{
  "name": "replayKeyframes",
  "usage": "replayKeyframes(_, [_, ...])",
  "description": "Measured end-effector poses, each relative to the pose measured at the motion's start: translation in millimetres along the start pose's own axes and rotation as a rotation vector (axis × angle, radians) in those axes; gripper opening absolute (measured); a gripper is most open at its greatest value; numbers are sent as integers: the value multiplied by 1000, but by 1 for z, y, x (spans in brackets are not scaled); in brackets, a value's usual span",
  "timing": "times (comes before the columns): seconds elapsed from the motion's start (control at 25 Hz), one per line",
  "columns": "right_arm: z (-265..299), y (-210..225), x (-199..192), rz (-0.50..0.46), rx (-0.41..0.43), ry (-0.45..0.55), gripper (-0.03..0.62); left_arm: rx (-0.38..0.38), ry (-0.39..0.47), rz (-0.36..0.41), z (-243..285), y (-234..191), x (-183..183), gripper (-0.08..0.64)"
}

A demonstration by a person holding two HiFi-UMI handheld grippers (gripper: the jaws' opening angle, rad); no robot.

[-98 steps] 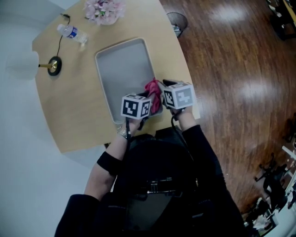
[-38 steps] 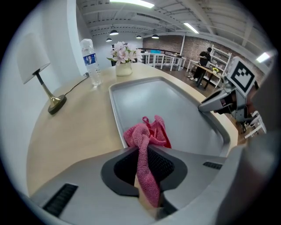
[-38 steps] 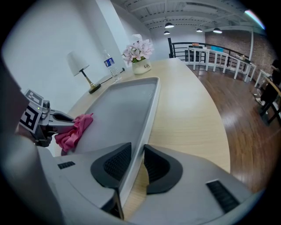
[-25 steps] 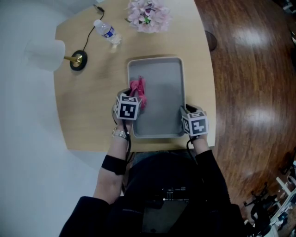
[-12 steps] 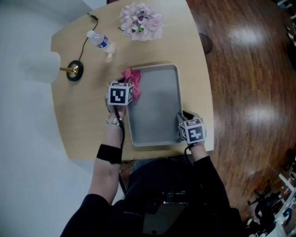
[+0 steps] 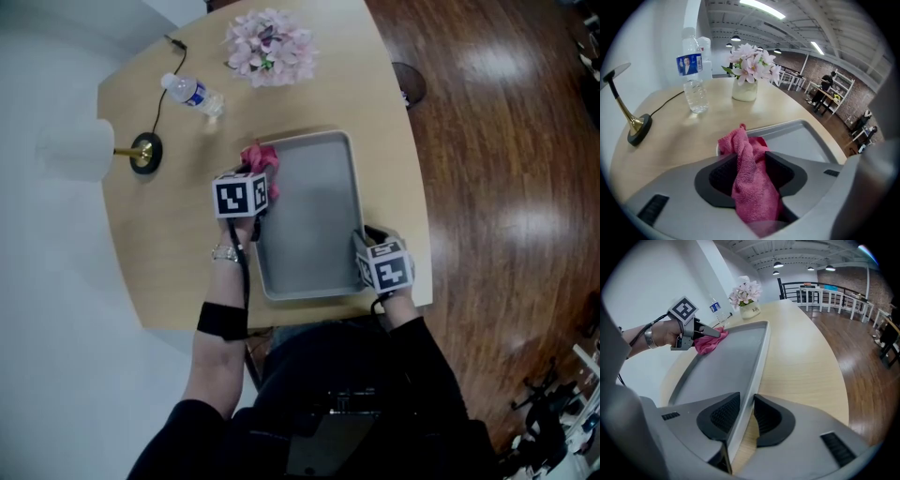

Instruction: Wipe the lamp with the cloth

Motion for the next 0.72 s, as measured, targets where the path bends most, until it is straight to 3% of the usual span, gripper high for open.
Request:
replayKeyframes(0.08, [0,0,0,5,6,-2,107,26,-26,33,2,6,-2,241])
replayKeyframes(0.12, [0,0,0,7,8,-1,107,63,-41,64,4,6,-4,237])
replayKeyframes(0.28, [2,0,-1,1,6,9,107,208,-55,143,3,-4,-13,119])
replayKeyframes(0.48, [0,-2,0,9,28,9,107,118,26,20,5,11,-2,98])
replayKeyframes(0.72, [0,-3,1,6,44,21,107,24,69,-17,27,68,13,98])
Point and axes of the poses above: the fingertips, and each gripper's own axes: z forward along the fingers, y to its right, x out of its top, the point moved 5 cm from there along -z, backward along the fingers, and after that the axes turned 6 degrees about -x, right-handed, at the moved point
